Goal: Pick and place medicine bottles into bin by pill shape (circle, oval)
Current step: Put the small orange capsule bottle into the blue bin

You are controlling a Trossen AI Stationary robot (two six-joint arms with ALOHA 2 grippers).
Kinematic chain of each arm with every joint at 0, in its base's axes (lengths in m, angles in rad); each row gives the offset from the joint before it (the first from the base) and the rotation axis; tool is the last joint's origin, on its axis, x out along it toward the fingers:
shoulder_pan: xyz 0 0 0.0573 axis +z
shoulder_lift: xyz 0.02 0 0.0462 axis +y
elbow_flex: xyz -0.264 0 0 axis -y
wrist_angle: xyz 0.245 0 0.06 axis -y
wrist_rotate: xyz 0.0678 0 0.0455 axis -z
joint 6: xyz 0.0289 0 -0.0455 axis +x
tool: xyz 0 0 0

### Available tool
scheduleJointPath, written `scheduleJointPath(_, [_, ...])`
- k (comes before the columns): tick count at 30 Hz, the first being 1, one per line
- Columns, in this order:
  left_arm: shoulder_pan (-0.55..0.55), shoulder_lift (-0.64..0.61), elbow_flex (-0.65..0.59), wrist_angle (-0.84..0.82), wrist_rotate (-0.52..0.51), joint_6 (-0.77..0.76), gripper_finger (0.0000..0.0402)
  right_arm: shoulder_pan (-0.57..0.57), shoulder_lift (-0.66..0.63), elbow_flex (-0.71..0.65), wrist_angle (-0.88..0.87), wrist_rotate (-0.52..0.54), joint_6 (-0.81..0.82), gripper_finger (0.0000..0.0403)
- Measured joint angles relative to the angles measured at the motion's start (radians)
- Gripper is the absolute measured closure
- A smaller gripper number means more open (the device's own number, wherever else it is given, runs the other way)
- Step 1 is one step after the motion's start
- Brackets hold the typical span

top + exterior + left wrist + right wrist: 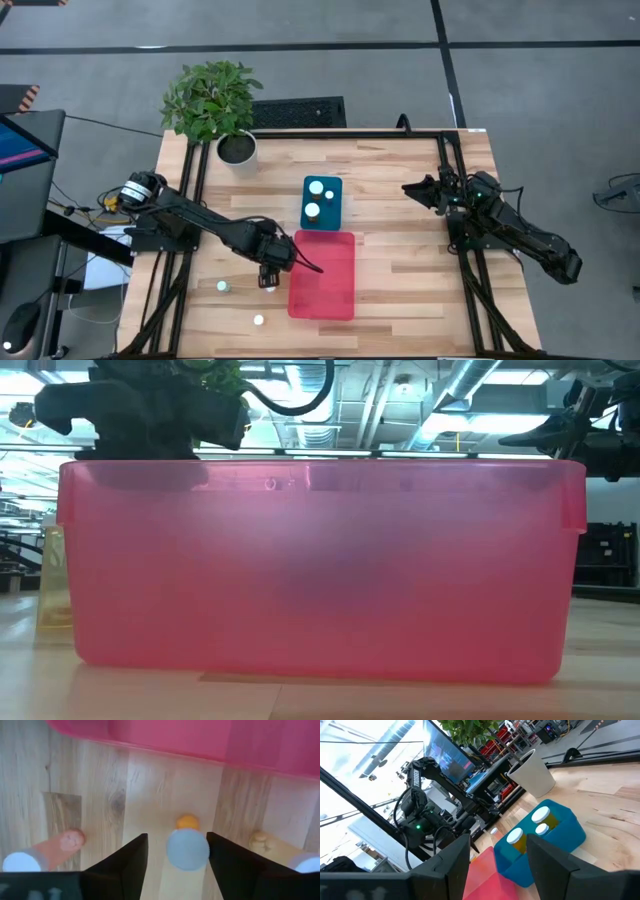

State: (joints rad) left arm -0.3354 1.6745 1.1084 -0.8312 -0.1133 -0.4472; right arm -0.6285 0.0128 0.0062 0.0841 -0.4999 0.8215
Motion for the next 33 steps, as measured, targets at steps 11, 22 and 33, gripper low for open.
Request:
scheduleJointPath(11, [0.003,0.000,0.000,0.008,0.076,0.020,0.0291,0.000,0.000,0.000,0.000,0.000,0.000,0.0198])
scheduleJointPath(22, [0.025,0.001,0.099,-0.131,0.083,-0.009,0.0282,0.000,0.000,0.000,0.000,0.000,-0.001,0.0198])
scheduleJointPath(33, [0.218,0.001,0.496,-0.335,-0.061,0.071,0.0279,0.000,0.000,0.000,0.001,0.001,-0.007,0.0198])
